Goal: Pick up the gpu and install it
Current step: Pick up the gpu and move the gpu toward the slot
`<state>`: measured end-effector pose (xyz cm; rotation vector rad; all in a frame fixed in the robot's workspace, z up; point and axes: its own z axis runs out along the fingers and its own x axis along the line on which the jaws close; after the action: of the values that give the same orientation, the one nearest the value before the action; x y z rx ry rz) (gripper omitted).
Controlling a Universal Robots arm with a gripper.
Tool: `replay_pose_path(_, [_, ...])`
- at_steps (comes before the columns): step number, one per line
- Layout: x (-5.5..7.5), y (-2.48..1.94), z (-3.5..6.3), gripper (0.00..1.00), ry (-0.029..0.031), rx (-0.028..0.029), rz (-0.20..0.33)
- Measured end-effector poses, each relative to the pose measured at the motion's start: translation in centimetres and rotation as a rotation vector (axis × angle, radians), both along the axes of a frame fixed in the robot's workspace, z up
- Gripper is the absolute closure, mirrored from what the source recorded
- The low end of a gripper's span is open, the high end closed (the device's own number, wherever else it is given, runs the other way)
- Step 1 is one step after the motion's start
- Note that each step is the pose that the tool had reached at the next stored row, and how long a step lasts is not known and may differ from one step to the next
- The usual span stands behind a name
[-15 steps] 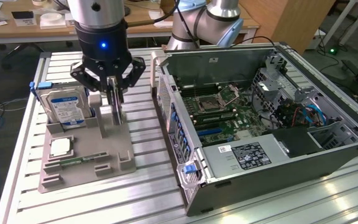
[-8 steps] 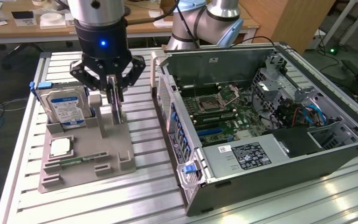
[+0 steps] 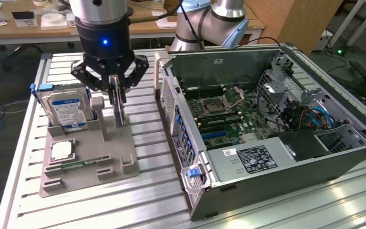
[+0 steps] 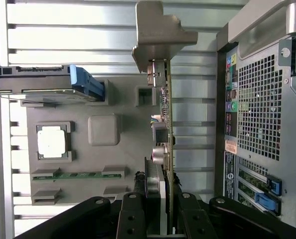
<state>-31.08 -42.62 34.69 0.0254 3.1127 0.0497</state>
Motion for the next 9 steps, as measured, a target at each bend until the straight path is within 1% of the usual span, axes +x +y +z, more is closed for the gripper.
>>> replay_pose_path(9, [0.00, 0.00, 0.58, 0.72, 0.0001, -0.0001, 0.000])
